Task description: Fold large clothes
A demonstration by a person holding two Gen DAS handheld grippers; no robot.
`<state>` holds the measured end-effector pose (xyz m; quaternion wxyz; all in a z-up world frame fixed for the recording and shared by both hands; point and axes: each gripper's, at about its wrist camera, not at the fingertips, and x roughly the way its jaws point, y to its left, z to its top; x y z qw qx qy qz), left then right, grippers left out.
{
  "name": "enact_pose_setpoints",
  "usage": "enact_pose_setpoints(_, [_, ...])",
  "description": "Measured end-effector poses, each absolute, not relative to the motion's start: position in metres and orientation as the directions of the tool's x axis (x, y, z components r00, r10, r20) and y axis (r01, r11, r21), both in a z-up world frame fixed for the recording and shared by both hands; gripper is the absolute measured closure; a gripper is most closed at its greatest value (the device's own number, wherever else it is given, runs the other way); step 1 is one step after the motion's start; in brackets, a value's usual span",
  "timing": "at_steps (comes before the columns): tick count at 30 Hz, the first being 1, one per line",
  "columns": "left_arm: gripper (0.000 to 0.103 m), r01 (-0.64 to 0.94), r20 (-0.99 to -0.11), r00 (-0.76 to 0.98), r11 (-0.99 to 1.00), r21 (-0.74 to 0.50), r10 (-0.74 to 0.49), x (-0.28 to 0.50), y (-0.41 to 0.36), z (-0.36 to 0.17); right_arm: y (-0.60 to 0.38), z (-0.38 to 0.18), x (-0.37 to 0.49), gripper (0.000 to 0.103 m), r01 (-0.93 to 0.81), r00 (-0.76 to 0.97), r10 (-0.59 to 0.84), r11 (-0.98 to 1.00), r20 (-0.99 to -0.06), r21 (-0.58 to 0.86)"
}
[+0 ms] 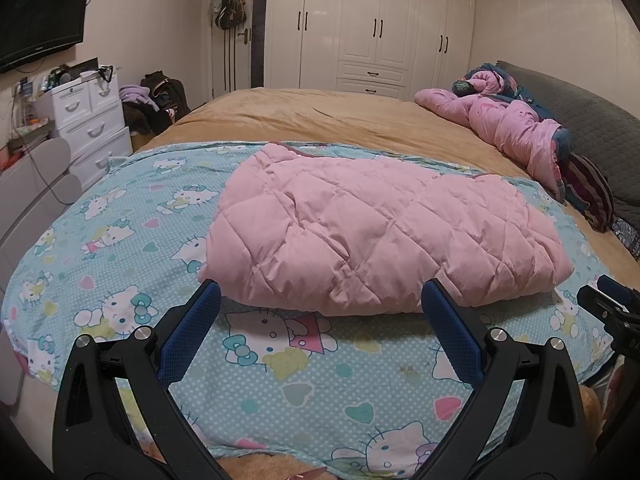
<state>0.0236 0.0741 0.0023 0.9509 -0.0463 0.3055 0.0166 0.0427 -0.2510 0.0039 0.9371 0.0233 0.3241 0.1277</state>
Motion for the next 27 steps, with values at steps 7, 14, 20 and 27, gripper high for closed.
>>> enact_pose_setpoints(7, [0.009,-0.05,-0.585,0.811,0.996,-0.078,-0.006,0.024,0.076,0.001,-0.251,0.004,0.043,0.004,-0.221,0.756,0.251,0.967,-0.605,0.124])
enact_pose_setpoints(14, [0.009,-0.045,-0.606,0.795,0.994,-0.102,-0.026,0.025,0.079,-0.004,-0.254,0.004,0.041,0.004,-0.214,0.759,0.243,0.969,-0.604,0.122])
enact_pose_setpoints(20, [0.009,-0.087,-0.633,0.774,0.99,-0.115,-0.006,0.028,0.095,-0.015,-0.278,-0.001,0.043,0.004,-0.154,0.755,0.22,0.975,-0.617,0.16])
enact_pose_setpoints(27, [0.009,-0.331,-0.699,0.692,0.94,-0.086,0.18,0.06,0.209,-0.038,-0.457,-0.034,0.025,0.004,0.342,0.732,-0.112,0.914,-0.672,0.22])
